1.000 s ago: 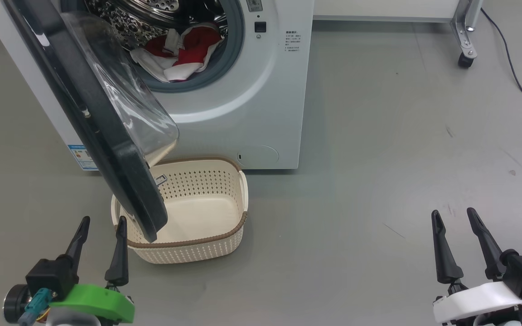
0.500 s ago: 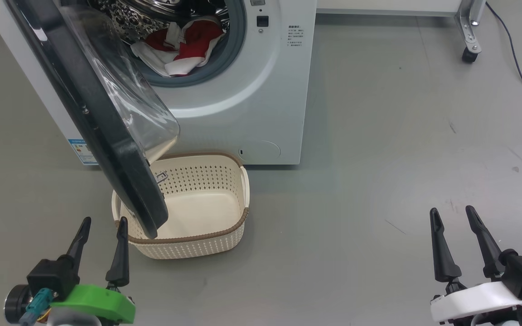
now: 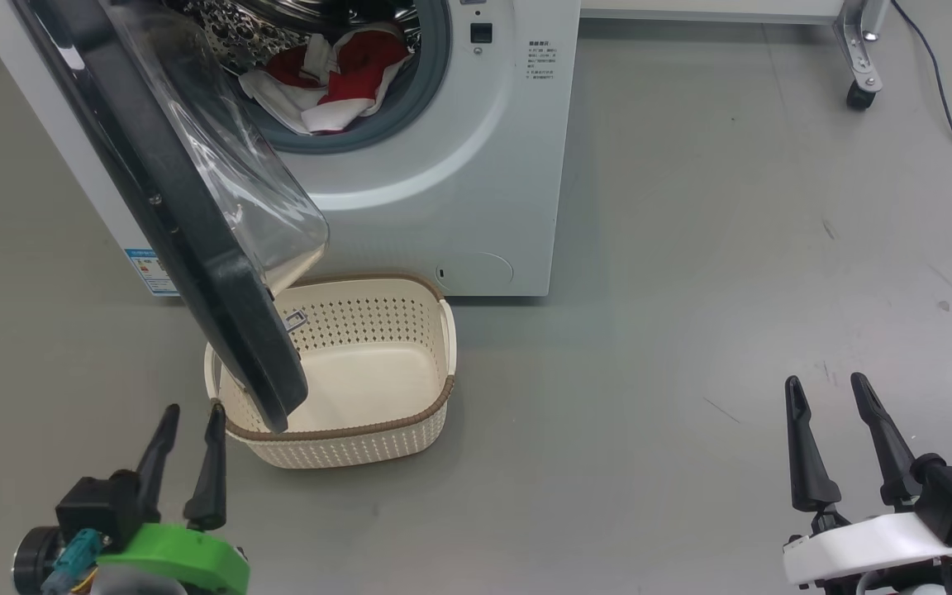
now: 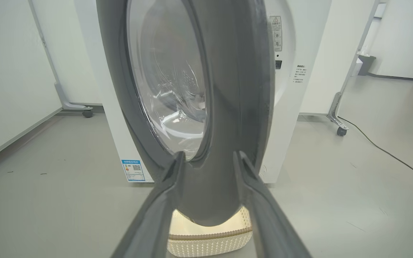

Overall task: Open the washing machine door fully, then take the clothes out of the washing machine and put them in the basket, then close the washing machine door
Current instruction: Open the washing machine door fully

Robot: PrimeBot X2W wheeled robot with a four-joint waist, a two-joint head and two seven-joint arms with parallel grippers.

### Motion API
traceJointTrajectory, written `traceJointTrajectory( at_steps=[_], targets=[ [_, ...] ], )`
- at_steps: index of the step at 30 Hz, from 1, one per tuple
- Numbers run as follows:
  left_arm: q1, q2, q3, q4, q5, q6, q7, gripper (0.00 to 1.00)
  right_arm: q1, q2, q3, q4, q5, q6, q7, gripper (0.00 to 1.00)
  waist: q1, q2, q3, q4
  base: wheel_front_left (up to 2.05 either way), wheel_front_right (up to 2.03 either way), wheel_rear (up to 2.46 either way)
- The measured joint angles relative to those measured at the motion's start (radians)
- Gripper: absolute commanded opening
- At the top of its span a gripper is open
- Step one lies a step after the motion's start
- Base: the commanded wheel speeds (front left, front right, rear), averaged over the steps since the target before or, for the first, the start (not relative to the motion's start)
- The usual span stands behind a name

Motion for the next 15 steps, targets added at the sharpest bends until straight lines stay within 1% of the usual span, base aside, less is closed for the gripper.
traceJointTrajectory(
  at_steps=[2,8,15],
  targets=[
    [0.000,0.000,-0.008,0.013,-0.001,0.000,0.000,0.00,0.000,0.002,-0.001,0.000,0.000,0.008,0.000,1.00,0.0000,0.0000,0.001,0.000,0.00,0.00,0.00],
    [0.000,0.002,-0.009,0.012,-0.001,0.000,0.000,0.00,0.001,0.017,-0.005,0.000,-0.002,0.010,0.000,1.00,0.0000,0.0000,0.002,0.001,0.00,0.00,0.00],
    [-0.001,0.005,-0.007,0.003,-0.007,0.000,0.000,0.00,0.011,0.026,-0.014,0.001,-0.015,0.021,0.000,1.00,0.0000,0.0000,0.001,0.003,0.00,0.00,0.00]
  ],
)
